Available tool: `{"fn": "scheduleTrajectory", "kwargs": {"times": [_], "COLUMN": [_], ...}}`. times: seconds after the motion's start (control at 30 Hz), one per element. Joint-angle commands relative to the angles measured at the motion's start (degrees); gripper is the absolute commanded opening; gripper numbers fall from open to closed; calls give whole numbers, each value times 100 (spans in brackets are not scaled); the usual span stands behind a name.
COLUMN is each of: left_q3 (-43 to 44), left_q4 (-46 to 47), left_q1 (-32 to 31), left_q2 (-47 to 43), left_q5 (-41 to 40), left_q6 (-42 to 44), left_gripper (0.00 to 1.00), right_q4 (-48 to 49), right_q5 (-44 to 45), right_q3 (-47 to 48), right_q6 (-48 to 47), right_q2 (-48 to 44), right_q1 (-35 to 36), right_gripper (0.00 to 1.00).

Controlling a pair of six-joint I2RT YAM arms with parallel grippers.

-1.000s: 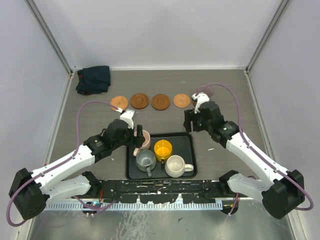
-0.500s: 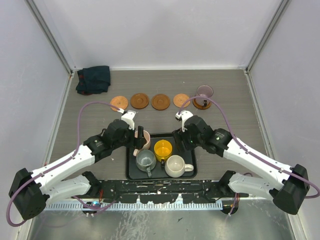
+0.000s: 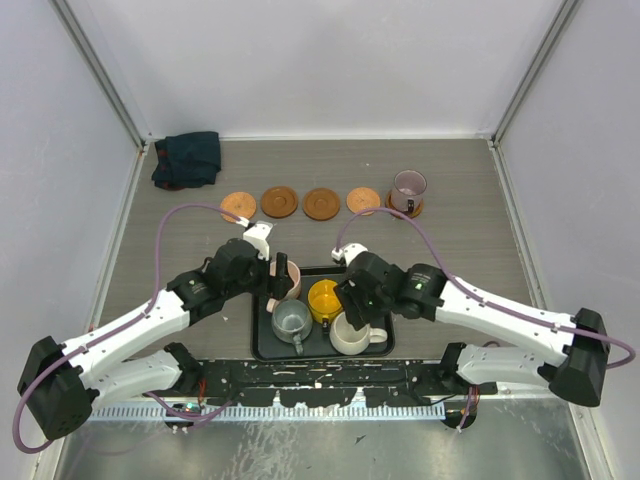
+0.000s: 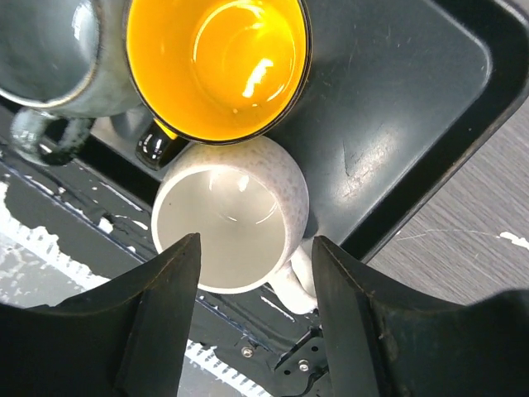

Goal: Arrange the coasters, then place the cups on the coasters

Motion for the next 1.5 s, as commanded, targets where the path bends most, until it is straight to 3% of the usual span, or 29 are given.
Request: {"fn": "scheduleTrajectory", "kwargs": {"times": [0.0, 0.77, 0.97, 1.1, 1.47], "left_q3": [4, -1, -15, -4, -25], "left_q4": [199, 141, 148, 153, 165], "left_q1": [33, 36, 39, 35, 37], "left_q2": [-106, -89, -84, -75, -70], "left_q5": [78, 70, 75, 82, 71], "left_q6": [-5, 37, 31, 27, -1], "left_gripper": [75, 75, 75, 75, 75], "right_q4": [-153, 516, 491, 445, 256], "right_q5": [397, 1087, 1182, 1218, 2088], "right_q3": [222, -228, -353, -403, -125], "right_q6": [260, 395, 542, 630, 876], "right_q2": [356, 1134, 984, 886, 586], "right_q1": [210, 239, 241, 239, 397], "right_gripper": [60, 35, 20, 1, 1]}}
